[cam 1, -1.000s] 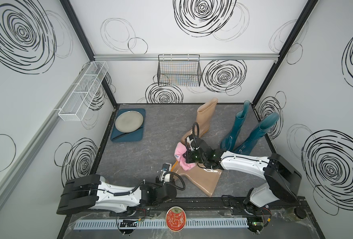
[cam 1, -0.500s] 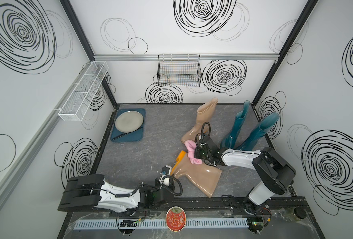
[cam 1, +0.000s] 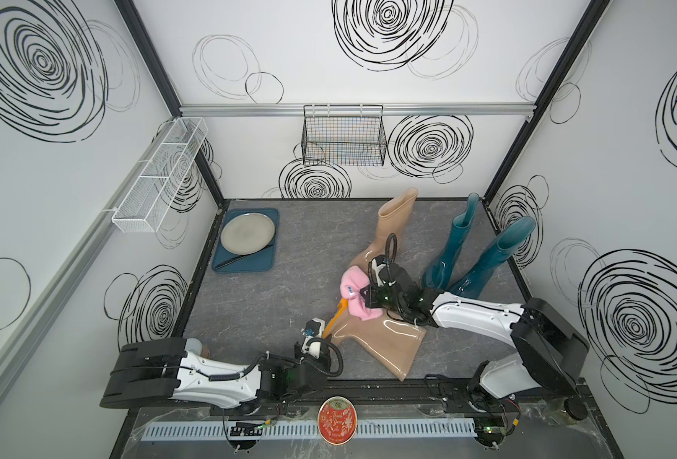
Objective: Wipe the rubber boots with a cloth
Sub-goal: Wipe the dirt off the rubber boot.
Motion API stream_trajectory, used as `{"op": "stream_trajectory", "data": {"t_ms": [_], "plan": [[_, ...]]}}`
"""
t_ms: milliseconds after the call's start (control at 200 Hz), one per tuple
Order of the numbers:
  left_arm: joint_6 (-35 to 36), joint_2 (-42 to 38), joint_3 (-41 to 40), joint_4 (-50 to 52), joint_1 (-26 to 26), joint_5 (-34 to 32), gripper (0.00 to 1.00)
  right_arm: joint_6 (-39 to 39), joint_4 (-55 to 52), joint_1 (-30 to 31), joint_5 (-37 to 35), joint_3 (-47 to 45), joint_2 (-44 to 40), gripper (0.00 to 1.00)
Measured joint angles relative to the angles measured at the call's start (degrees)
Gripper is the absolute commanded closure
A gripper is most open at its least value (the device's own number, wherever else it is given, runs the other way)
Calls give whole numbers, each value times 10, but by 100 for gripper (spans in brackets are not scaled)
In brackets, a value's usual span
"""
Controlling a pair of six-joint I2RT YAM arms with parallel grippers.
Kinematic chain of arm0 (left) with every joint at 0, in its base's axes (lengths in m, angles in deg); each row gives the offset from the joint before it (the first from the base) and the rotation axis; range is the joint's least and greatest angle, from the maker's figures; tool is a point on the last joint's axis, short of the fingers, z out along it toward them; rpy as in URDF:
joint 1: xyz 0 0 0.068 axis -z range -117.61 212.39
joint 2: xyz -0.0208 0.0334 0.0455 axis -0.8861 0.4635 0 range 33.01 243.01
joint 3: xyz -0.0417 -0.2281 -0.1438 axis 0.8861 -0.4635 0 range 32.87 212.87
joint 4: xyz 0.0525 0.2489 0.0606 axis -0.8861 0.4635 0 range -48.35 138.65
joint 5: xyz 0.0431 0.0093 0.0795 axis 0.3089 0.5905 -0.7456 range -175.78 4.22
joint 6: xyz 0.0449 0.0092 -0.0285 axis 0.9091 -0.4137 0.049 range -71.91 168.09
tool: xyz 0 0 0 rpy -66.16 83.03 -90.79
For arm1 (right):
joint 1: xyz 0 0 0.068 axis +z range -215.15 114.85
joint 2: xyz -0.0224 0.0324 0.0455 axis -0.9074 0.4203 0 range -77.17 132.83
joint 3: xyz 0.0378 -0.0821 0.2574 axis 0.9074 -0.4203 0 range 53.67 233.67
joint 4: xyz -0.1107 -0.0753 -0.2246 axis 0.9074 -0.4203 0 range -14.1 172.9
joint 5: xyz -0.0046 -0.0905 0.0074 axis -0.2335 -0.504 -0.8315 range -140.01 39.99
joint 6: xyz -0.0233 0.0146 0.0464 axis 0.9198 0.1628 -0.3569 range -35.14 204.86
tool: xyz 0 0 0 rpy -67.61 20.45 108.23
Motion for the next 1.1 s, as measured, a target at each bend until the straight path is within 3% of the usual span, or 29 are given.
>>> {"op": "stream_trajectory", "data": {"t_ms": [80,175,445,721,851,916,1096], "plan": [[0,0,0,0,0,0,100,0,-8,-28,-3,-21,9,100],[0,0,0,0,0,-1,100,8,-18,-18,-12,-23,7,100],[9,-6,0,2,-3,0,100,42,-56,122,-68,30,-8,100],[19,-20,-2,5,-17,26,100,54,-44,29,13,4,2,100],[25,-25,-2,2,-35,50,100,85,-61,68,-1,19,4,100],[26,-27,-2,1,-47,66,85,96,-73,106,-12,38,9,100],[27,-51,3,11,-74,116,60,113,-76,152,-16,51,20,100]]}}
